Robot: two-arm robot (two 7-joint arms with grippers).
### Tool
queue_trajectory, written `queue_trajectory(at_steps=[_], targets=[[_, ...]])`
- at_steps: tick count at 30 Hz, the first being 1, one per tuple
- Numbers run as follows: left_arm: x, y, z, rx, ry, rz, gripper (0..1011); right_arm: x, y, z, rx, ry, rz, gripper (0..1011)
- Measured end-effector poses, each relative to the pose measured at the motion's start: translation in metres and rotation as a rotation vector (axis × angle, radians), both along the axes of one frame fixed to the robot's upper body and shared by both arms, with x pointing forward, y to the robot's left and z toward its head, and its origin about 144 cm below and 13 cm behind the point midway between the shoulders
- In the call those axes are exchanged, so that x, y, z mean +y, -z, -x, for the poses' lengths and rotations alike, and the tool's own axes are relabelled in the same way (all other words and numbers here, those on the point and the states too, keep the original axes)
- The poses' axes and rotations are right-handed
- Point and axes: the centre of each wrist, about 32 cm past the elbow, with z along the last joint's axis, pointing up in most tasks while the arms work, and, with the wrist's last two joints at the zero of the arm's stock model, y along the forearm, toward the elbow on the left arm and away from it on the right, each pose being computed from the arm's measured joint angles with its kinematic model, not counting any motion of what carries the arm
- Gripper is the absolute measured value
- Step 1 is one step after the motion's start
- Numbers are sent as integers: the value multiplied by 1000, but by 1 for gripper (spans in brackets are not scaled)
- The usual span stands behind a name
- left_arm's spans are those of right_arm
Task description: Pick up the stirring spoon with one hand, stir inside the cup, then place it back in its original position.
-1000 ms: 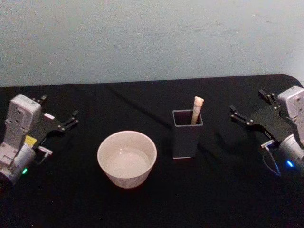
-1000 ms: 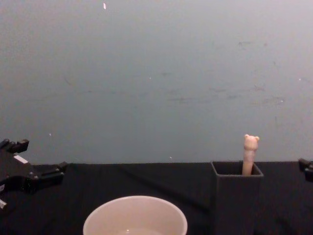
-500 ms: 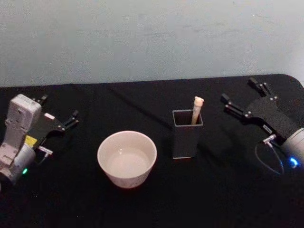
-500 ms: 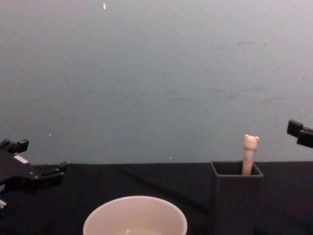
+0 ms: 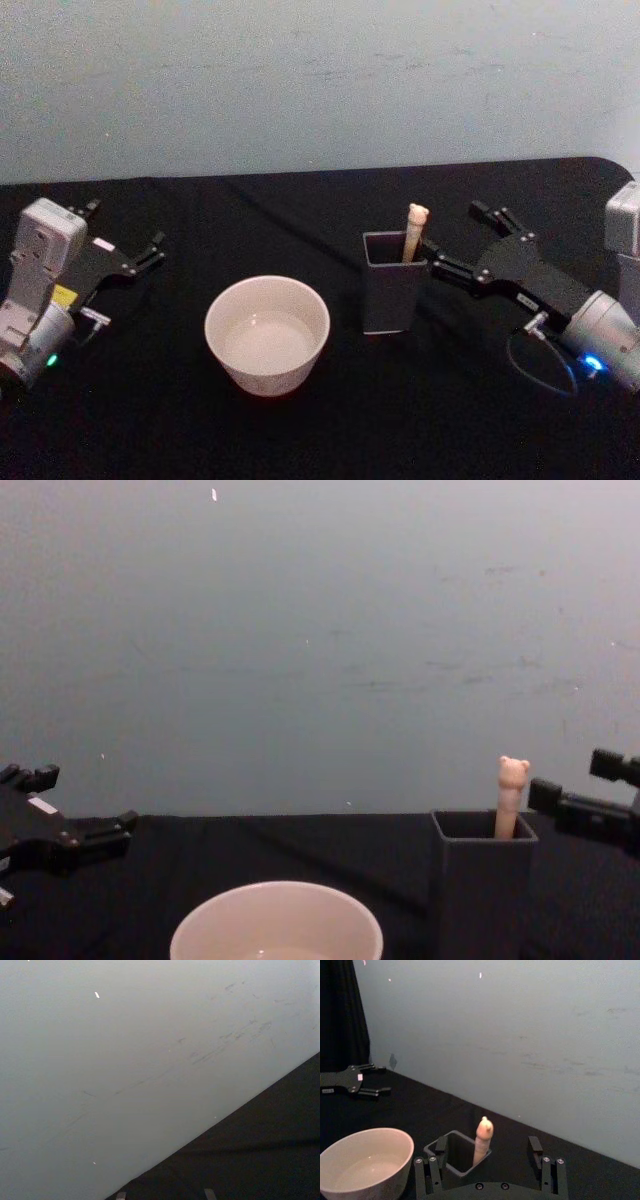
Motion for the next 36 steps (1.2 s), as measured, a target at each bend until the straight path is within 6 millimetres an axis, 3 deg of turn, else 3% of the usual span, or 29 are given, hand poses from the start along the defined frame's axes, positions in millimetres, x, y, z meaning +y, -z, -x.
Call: queue_trajectory(at_steps=[36], targets=[[0,0,0,0,0,0,1001,22,3,-40,77,5,-7,1003]])
